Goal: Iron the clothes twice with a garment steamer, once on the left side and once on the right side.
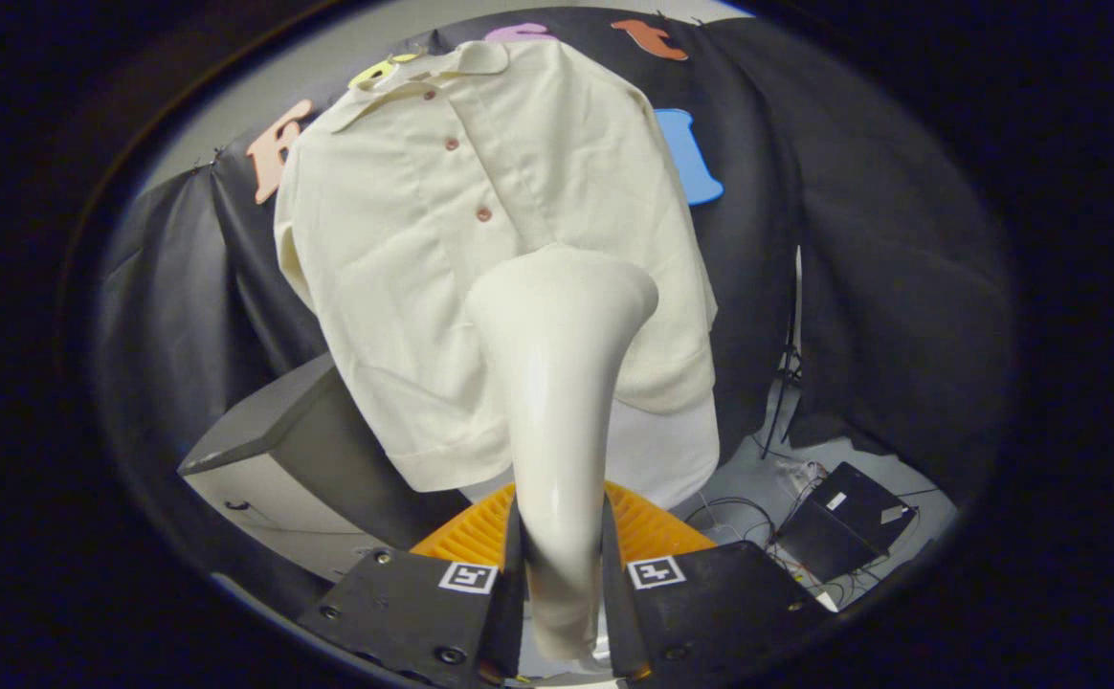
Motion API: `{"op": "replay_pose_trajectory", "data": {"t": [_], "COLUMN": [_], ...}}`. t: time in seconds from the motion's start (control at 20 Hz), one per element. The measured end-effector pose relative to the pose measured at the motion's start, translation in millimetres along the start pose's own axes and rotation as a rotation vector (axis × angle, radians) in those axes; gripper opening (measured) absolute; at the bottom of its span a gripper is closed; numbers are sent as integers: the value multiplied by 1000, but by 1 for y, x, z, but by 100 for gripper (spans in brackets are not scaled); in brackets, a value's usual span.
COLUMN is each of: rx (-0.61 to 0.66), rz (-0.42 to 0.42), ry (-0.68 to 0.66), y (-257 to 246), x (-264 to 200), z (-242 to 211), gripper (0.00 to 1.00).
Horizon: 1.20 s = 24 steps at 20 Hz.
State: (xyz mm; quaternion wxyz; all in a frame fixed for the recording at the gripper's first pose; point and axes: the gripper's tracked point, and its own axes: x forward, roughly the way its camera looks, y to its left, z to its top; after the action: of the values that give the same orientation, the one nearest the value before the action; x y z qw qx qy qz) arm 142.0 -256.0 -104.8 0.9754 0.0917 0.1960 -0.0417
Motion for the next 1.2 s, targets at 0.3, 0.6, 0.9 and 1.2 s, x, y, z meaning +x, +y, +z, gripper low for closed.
{"op": "replay_pose_trajectory", "data": {"t": [0.3,0.6,0.9,1.2], "rx": [13,21,-36,-50], "rz": [-11,-36,-70,-56], "ry": [-110,-207,-244,-276], "y": [63,116,152,197], "x": [-51,-104,-145,-175], "z": [33,59,69,77], "gripper": [35,35,35,35]}}
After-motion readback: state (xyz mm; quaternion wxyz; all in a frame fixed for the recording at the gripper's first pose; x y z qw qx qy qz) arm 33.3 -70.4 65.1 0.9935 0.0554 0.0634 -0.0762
